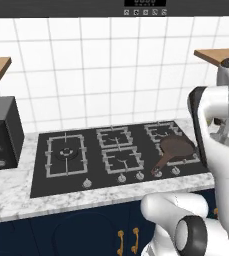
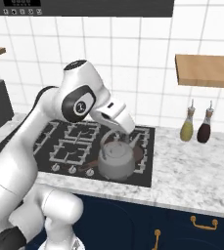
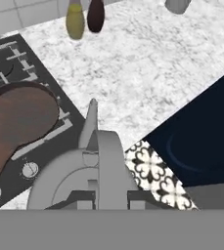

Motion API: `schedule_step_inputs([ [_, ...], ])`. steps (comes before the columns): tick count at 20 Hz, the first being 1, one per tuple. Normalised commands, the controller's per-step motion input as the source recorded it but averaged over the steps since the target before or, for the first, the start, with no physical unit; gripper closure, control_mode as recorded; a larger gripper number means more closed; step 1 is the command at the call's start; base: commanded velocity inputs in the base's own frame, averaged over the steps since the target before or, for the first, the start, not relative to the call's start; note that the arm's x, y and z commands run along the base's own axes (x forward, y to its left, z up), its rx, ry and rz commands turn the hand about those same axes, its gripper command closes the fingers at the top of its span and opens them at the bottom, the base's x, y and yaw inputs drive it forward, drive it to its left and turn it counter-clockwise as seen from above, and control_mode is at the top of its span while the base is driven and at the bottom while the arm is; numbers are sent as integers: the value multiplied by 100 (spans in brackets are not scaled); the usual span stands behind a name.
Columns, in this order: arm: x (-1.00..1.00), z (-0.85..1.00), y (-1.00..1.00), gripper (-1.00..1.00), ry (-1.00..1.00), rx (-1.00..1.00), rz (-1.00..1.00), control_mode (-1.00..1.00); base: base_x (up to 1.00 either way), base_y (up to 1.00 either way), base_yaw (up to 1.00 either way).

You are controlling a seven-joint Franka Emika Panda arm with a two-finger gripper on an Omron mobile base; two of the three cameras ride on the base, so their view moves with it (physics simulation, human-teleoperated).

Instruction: Pick the kettle from the counter and place it on a stove burner. Then turn the burner on.

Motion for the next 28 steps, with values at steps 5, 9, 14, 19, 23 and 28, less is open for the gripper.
schedule_step_inputs([
  [5,25,27,95,100,0,0,46,-100,0,0,0],
  [9,35,1,93,100,0,1,59,-100,0,0,0],
  [14,14,0,96,100,0,1,46,-100,0,0,0],
  [19,18,-1,85,100,0,0,15,-100,0,0,0],
  [23,56,-14,80,100,0,0,11,-100,0,0,0],
  [28,50,-3,77,100,4,0,12,-100,0,0,0],
])
